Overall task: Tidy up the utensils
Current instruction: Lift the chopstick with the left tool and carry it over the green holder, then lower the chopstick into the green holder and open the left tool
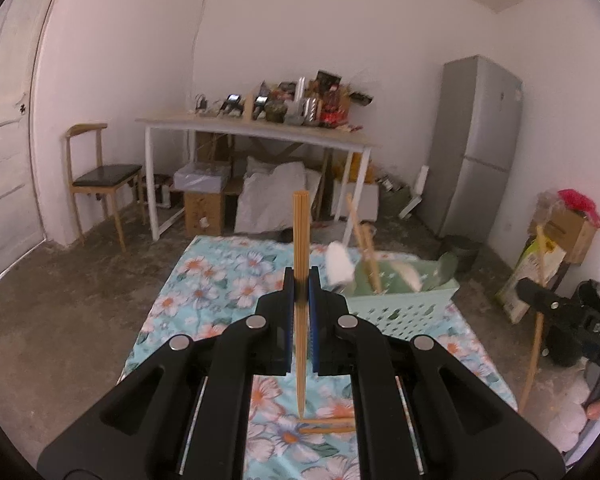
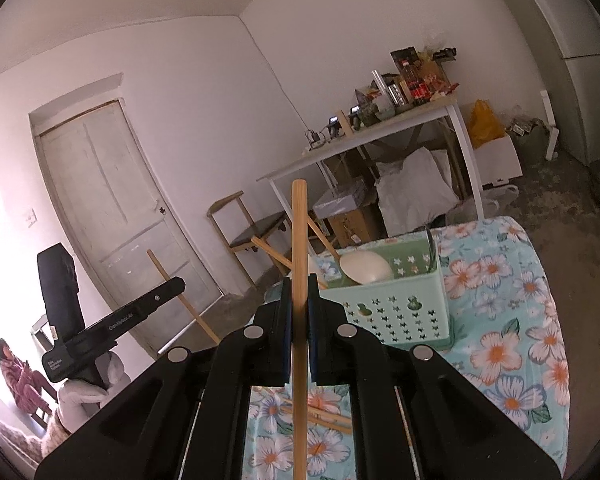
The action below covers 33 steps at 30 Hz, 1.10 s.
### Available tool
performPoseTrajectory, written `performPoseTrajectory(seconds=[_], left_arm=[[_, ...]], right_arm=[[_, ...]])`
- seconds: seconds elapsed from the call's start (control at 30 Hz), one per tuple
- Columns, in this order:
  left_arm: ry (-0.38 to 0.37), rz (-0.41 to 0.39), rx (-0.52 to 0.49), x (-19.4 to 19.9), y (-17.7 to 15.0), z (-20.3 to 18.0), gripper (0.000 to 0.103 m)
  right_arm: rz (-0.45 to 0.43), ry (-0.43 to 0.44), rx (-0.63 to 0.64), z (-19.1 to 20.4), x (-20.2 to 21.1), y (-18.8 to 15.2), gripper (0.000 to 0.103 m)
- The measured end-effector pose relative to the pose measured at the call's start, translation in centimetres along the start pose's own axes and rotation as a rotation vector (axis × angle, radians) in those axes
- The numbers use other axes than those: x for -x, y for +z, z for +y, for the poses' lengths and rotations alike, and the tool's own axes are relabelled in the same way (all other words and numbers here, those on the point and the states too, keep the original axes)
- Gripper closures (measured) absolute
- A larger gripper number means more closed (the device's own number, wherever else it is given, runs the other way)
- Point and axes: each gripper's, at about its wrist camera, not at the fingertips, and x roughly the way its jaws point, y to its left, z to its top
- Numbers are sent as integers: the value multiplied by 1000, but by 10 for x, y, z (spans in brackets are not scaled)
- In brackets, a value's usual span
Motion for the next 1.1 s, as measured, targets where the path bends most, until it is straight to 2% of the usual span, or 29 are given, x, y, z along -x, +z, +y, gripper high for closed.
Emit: performPoseTrajectory(seconds=[0.17, 0.3, 0.37, 0.43, 0.5, 0.57, 0.9, 1.1], left_arm=[[-75, -82, 6, 17, 20, -7, 97], [-215, -149, 69, 24, 43, -10, 97], [-265, -182, 99, 22, 55, -13, 97], [-280, -230, 109, 21, 63, -18, 97], [-287, -271, 112, 16, 71, -25, 97], [-276, -279, 113, 3, 77, -32, 97], [-195, -229, 85, -58, 70, -59, 97], [-205, -202, 112, -77, 63, -56, 97]], right_arm=[[-42, 4, 1, -1, 11, 7, 96], [-61, 9, -15, -6, 17, 9, 96], [-67, 13, -23, -10, 19, 9, 96], [-72, 14, -31, -15, 20, 9, 96], [-73, 14, -40, -19, 22, 8, 96], [-74, 13, -50, -25, 22, 8, 96], [-61, -5, -96, -57, 15, 8, 96], [-46, -15, -117, -67, 11, 6, 96]])
